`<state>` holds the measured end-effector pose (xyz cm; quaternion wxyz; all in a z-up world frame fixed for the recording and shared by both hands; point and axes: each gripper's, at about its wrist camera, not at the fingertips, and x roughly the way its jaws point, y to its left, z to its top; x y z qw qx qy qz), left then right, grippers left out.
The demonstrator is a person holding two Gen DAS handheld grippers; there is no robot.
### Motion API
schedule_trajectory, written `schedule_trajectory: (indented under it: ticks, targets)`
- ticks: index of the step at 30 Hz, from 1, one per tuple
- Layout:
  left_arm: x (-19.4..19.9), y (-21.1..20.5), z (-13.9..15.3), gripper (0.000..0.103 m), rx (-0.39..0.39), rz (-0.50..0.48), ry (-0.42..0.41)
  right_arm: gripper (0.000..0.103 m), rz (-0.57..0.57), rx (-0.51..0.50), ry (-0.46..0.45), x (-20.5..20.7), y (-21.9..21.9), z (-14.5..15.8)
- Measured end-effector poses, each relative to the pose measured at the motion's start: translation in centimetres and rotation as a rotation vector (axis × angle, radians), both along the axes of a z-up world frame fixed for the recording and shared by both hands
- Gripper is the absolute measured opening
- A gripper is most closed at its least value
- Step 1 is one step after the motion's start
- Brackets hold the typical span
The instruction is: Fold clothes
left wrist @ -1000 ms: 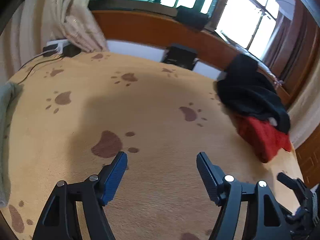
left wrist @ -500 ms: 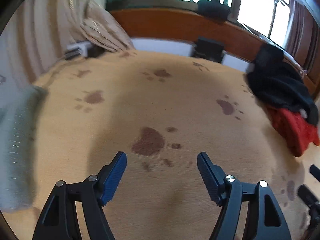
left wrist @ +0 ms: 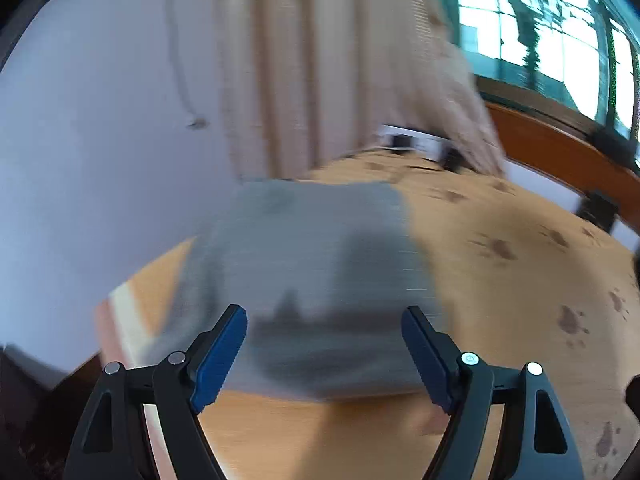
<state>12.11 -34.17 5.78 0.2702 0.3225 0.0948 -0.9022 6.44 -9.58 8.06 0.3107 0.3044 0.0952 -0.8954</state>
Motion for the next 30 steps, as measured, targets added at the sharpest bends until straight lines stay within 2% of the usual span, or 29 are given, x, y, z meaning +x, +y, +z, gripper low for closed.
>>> schedule_trajectory:
  ticks: [3,8,12,15,30]
  targets:
    - [2.8,-3.4,0.1,0.083,0.046,0.04,0.033,0.103,0.091,0.017,0.027,1.0,-5.2,-0.2]
    - [5.7,-6.0,0.7,0.083,-0.001,0.098,0.058,0.103,0.169,0.065,0.085,3.2,-11.0,-0.9]
    - [6.3,-6.6,0.5,0.083,-0.005,0.088,0.063,0.103,0.19,0.106,0.139,4.4,-13.6,-1.0]
    - [6.4,-6.9,0.2,0.083,0.003,0.077,0.057,0.103,0.189,0.113,0.149,4.3,-14.4,-0.9]
    - [5.9,-8.0,-0.9,0.083,0.052,0.053,0.042,0.103,0.17,0.123,0.084,3.0,-15.2,-2.4]
